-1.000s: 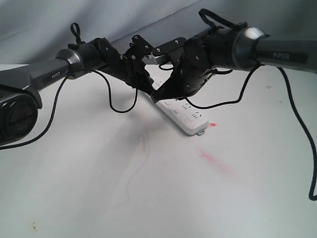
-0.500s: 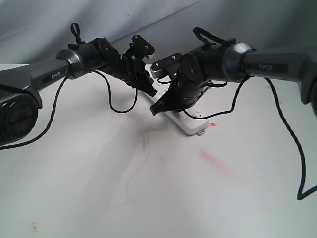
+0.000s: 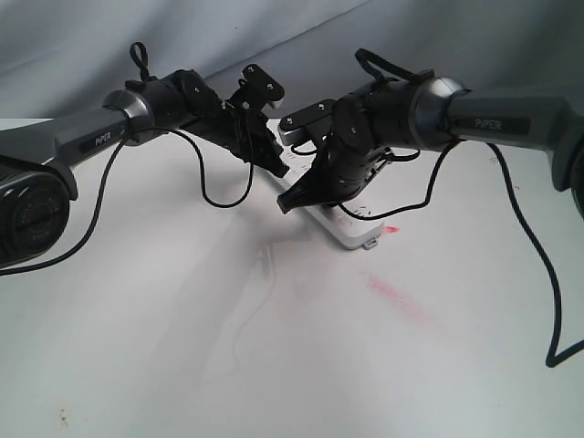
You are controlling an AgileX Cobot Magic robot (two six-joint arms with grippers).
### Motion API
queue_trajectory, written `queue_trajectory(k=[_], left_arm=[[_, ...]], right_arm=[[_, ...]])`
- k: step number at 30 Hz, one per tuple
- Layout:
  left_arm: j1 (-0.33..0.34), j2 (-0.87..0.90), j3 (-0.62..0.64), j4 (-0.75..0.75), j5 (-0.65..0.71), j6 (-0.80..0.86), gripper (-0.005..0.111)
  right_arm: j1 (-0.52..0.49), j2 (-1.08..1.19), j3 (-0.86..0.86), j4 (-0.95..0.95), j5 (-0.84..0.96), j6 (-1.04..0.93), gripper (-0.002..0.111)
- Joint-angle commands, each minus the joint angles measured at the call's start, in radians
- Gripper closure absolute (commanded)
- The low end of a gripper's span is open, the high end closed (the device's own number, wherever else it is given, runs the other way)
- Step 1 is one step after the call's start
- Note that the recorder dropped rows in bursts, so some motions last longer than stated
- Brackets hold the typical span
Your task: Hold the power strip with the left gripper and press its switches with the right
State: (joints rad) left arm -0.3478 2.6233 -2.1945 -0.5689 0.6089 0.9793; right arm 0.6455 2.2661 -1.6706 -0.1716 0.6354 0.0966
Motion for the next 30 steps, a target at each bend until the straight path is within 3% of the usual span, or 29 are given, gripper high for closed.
queue_trajectory(k=[1,12,30], left_arm=[[0.002,0.004,0.002,0.01,0.018,-0.008,0.107],[0.002,0.004,0.002,0.01,0.018,-0.008,0.107],[0.002,0.004,0.002,0.01,0.02,-0.008,0.107]], right_arm=[[-0.006,0.038,0.051,0.0,0.051,0.013,0.108],[-0.006,0.064,0.092,0.041,0.028,0.016,0.108],[0.003,0.111,0.092,0.048,0.245,-0.013,0.108]])
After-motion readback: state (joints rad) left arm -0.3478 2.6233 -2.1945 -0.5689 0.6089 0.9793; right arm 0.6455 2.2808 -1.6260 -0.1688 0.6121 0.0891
